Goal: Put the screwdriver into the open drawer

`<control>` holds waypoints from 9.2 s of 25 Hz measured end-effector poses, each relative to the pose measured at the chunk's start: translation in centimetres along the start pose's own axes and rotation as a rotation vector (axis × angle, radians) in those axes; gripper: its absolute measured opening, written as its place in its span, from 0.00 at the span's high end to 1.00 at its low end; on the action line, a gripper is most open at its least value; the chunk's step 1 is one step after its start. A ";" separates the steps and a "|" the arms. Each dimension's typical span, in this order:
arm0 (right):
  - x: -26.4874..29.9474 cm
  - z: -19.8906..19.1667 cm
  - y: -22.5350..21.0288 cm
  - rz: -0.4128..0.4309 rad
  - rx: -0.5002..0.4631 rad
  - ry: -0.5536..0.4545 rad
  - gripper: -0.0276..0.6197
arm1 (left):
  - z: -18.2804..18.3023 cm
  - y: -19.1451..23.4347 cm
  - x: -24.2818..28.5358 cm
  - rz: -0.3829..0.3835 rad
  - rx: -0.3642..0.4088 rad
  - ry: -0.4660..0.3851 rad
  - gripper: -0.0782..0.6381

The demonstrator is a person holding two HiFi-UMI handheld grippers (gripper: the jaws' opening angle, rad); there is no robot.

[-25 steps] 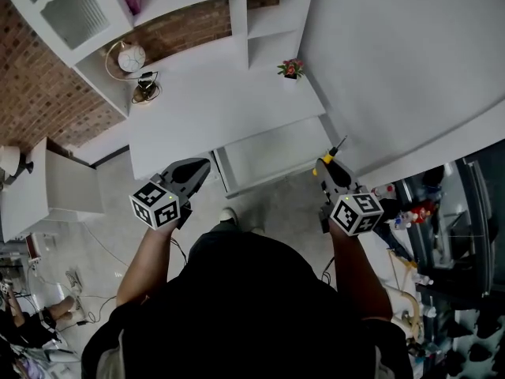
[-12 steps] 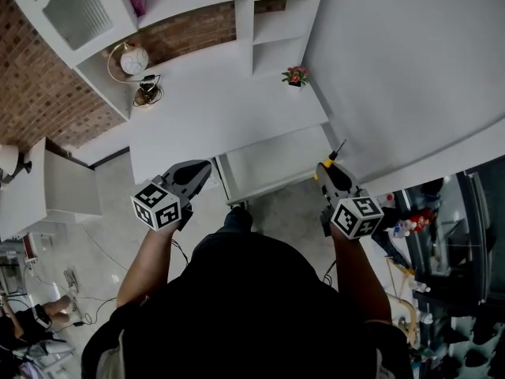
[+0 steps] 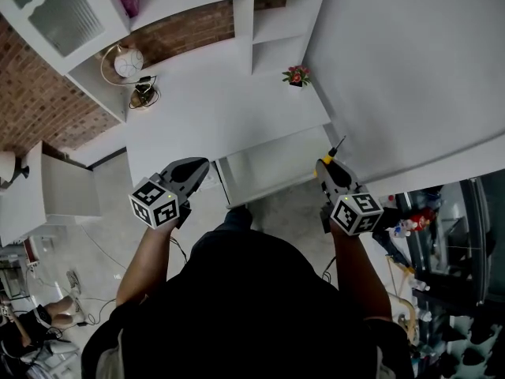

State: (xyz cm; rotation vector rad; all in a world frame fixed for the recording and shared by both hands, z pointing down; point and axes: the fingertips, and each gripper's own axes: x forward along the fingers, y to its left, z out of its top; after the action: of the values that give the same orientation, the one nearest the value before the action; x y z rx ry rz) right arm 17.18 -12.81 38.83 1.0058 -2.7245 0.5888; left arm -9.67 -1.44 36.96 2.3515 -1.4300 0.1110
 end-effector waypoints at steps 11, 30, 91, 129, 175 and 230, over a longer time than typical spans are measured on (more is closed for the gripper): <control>5.1 -2.0 -3.2 -0.037 0.018 0.063 0.82 | -0.2 3.6 2.6 -0.002 -0.027 0.028 0.86; 10.2 -4.6 -5.8 -0.062 0.027 0.136 0.82 | -0.7 7.3 5.1 0.002 -0.044 0.072 0.87; 23.4 -28.0 -14.1 -0.098 -0.093 0.694 0.82 | -5.6 17.8 7.8 0.075 -0.168 0.216 0.87; 25.7 -39.4 -17.2 -0.034 -0.302 1.073 0.82 | -11.6 21.5 11.6 0.043 -0.285 0.343 0.87; 30.3 -44.1 -19.4 -0.056 -0.286 1.171 0.82 | -14.5 23.1 12.7 0.025 -0.352 0.413 0.87; 29.3 -40.0 -19.2 -0.100 -0.228 1.046 0.79 | -11.9 19.9 11.0 0.007 -0.311 0.330 0.87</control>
State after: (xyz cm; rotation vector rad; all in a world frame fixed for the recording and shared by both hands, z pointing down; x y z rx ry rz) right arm 8.78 -26.32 89.59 0.5286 -1.7485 0.5493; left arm -20.19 -14.45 56.40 1.9695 -1.1985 0.2470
